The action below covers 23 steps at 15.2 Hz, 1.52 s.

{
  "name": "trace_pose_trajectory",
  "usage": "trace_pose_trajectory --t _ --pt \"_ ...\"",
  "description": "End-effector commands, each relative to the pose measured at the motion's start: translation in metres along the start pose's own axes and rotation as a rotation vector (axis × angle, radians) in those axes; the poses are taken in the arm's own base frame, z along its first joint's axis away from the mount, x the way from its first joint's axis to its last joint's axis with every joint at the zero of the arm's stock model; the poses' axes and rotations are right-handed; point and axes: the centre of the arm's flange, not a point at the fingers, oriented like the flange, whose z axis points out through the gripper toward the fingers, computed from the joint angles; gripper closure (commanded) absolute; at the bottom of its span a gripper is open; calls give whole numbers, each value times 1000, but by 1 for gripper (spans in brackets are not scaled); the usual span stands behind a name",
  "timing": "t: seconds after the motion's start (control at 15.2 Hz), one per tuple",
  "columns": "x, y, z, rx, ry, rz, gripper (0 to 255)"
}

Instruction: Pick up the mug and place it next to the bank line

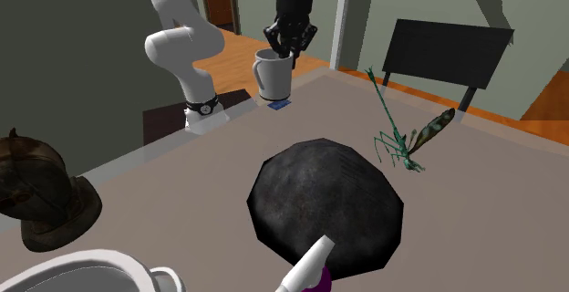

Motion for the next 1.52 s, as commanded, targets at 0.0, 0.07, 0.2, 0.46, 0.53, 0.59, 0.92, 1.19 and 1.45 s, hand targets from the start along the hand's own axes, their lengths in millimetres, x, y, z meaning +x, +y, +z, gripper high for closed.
trace_pose_trajectory --t 0.0,0.07,0.2,0.46,0.53,0.59,0.92,1.19,1.45 --pt "-22 -22 -1 -1 0 1 255" --pt "-31 -31 -1 -1 0 1 255" --pt "-50 -49 -2 -1 0 1 255" --pt "-89 -85 -2 -1 0 1 255" --pt "-98 -94 -2 -1 0 1 255" --pt "-108 -103 -2 -1 0 1 255" --pt "-156 -148 -2 -1 0 1 255" --pt "-195 -184 -3 -1 0 1 255" --pt "-209 -199 8 -1 0 1 255"
